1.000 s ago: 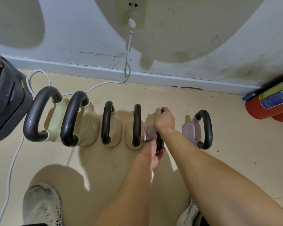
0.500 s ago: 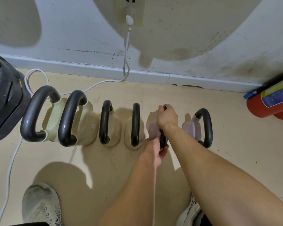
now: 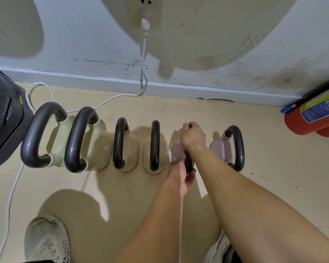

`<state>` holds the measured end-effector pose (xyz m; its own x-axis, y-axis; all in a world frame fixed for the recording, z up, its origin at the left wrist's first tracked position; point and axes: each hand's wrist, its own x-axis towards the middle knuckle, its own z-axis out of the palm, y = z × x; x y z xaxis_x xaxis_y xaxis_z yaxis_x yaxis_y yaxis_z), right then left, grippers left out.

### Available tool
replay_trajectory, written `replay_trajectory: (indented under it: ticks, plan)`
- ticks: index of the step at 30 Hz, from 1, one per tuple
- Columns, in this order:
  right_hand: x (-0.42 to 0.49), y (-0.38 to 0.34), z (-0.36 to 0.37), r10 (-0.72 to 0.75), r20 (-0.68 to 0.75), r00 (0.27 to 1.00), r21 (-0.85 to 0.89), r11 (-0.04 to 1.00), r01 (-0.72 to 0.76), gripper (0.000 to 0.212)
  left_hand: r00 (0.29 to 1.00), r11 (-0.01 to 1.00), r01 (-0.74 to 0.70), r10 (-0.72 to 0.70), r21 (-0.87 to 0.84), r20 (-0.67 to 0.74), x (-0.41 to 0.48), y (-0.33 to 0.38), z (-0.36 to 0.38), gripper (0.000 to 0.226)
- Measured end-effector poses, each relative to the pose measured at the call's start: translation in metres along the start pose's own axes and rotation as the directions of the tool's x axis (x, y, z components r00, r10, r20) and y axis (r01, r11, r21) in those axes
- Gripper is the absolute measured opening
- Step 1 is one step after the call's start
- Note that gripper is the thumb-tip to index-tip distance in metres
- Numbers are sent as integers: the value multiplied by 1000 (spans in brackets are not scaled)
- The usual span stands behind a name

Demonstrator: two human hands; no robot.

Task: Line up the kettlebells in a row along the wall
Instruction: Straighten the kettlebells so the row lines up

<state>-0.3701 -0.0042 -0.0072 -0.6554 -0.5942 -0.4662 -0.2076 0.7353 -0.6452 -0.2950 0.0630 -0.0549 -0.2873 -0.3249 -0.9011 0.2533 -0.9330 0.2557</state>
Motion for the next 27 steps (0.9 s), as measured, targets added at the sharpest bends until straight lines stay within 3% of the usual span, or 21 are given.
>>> replay_trajectory:
  ticks: [6,8,10,12,14,17,19,22,27]
  plan:
    - [-3,-3,-9,22,111,994,-35,999,-18,35,996,992,-8,-3,-128,-86,-8,-12,4,43]
    - [-3,-5,-19,7,136,991,-177,984,17,46,987,978,14,-47,-209,-152,-10,-27,9,43]
    - [-1,-3,-40,-142,-4,990,-414,901,128,49,976,981,71,-106,-182,-192,-10,-44,16,37]
    - [2,5,-68,-266,-165,950,-498,853,152,46,972,985,148,-161,-91,-168,-8,-58,28,34]
    - [12,21,-96,-216,-279,936,-494,868,53,46,979,983,183,-181,10,-91,-9,-63,45,28]
    - [25,52,-120,0,-327,945,-381,915,-132,52,982,975,183,-188,127,28,-11,-64,68,30]
    - [31,71,-123,112,-230,967,-162,975,-152,55,977,970,181,-196,164,79,-8,-66,82,34]
    - [38,82,-119,154,-62,986,205,969,-138,41,977,979,133,-156,156,145,-3,-67,98,33]
    - [41,83,-108,176,-111,978,310,941,-134,35,990,993,52,-65,107,122,10,-64,98,29]
